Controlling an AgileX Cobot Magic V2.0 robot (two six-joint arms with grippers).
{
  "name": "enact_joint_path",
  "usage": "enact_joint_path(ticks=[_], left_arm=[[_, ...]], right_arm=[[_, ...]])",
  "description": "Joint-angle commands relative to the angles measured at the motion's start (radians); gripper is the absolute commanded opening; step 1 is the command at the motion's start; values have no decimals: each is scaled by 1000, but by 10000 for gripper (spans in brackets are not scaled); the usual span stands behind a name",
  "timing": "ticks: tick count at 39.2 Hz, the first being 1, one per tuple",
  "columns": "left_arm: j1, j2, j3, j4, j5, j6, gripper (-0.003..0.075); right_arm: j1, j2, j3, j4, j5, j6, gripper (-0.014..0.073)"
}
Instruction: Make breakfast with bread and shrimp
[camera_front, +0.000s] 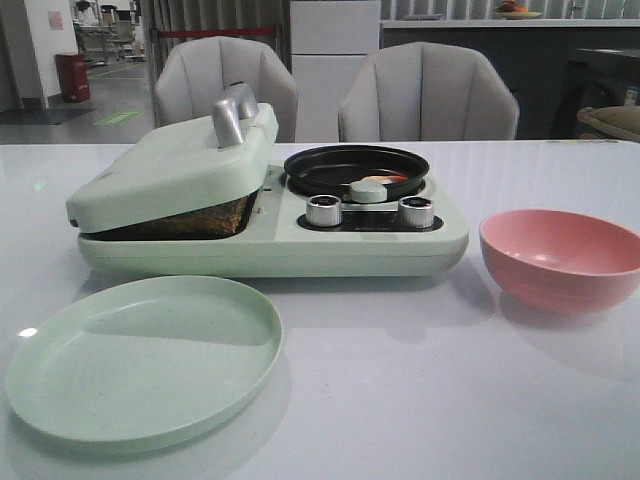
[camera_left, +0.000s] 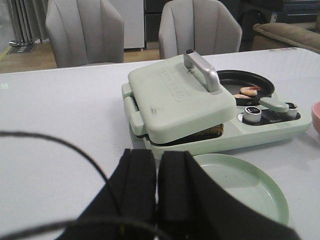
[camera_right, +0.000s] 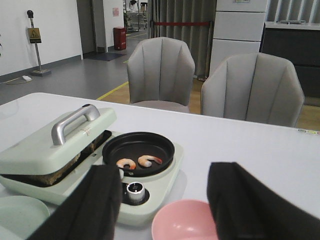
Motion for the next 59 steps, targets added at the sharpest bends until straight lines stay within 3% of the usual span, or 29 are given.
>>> enact_joint_path(ticks=[1,9,22,32,59], left_arm=[[-3,13,-27,-8,-74,-7,135],[-3,13,-27,-8,-74,-7,135],[-3,13,-27,-8,-74,-7,134],[-3,13,-27,-8,-74,-7,134],[-3,13,-27,-8,-74,-7,134]], right_arm=[[1,-90,54,-12,-91,-11,491],[1,-158,159,-12,-89,-11,491],[1,-158,188,-12,-87,-11,470],[1,-158,188,-12,-98,-11,126],[1,-158,188,-12,-98,-11,153]])
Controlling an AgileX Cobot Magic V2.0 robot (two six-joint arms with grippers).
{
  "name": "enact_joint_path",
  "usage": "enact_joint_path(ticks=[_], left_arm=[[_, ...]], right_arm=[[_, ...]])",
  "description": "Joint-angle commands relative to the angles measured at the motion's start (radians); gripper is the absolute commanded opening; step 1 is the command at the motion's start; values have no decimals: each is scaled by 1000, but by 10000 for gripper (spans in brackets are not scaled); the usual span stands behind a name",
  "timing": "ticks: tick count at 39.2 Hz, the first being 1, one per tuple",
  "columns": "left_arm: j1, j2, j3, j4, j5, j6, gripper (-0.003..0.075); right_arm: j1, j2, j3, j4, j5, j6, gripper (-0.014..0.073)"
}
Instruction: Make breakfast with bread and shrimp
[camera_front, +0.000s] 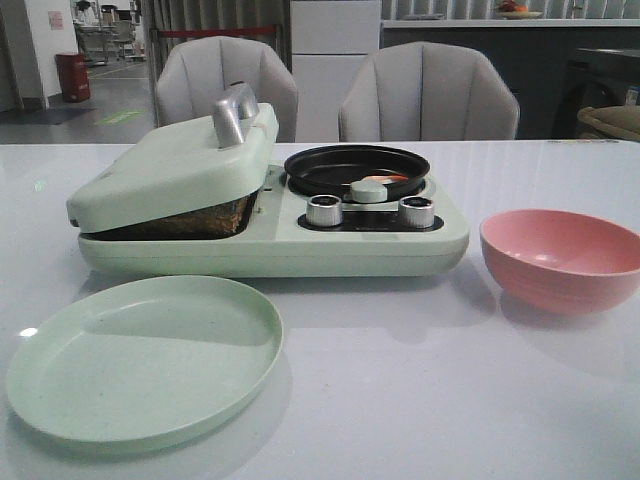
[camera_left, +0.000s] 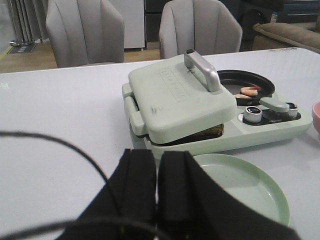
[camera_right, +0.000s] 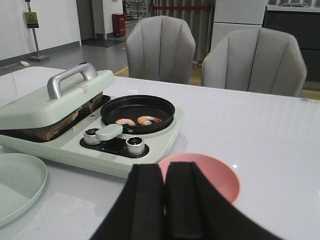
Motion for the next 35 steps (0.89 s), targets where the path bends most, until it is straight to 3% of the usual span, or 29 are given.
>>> enact_joint_path(ticks=[1,12,16,25,35], left_arm=[[-3,13,-27,-8,-74,-7,134],[-1,17,30,46,-112,-7,134],[23,17,99,73,-207,-7,134],[191,17,248,67,-501,-15,134],[268,-50,350,51,-625,-40,134]], right_arm=[[1,10,-25,-12,-90,-9,153],[1,10,-25,-12,-90,-9,153],[1,10,-25,-12,-90,-9,153],[1,10,-25,-12,-90,-9,153],[1,10,-25,-12,-90,-9,153]])
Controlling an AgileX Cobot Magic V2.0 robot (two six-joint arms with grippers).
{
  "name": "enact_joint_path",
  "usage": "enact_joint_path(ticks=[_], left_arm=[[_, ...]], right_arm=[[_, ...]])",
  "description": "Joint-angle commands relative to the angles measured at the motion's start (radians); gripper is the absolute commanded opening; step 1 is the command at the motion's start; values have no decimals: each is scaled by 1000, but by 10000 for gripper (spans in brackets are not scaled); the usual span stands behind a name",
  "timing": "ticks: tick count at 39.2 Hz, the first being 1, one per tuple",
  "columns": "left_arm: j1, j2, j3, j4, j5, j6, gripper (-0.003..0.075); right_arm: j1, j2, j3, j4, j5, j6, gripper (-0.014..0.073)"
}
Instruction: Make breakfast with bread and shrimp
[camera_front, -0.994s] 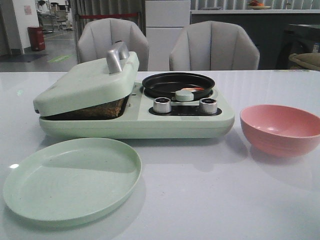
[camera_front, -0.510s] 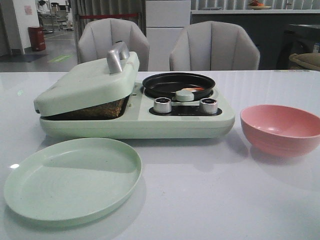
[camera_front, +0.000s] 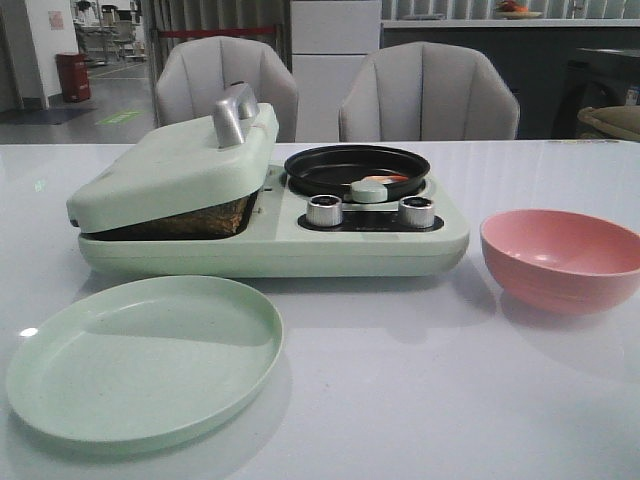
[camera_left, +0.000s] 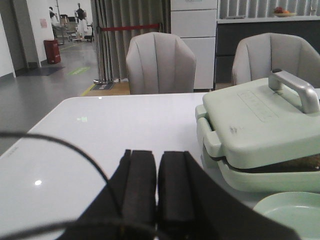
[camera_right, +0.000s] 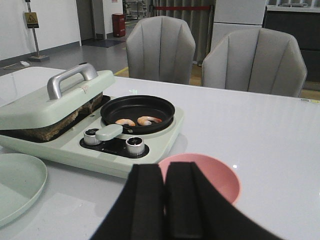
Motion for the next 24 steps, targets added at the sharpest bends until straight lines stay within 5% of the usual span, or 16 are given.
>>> enact_joint_path(ticks=[1,24], left_arm=[[5,-32,4,-10,-118,-15,134],[3,-34,40,-10,-136,-15,134]], right_arm=[[1,10,-25,-12,-88,-9,153],[1,10,-25,-12,-85,-9,153]])
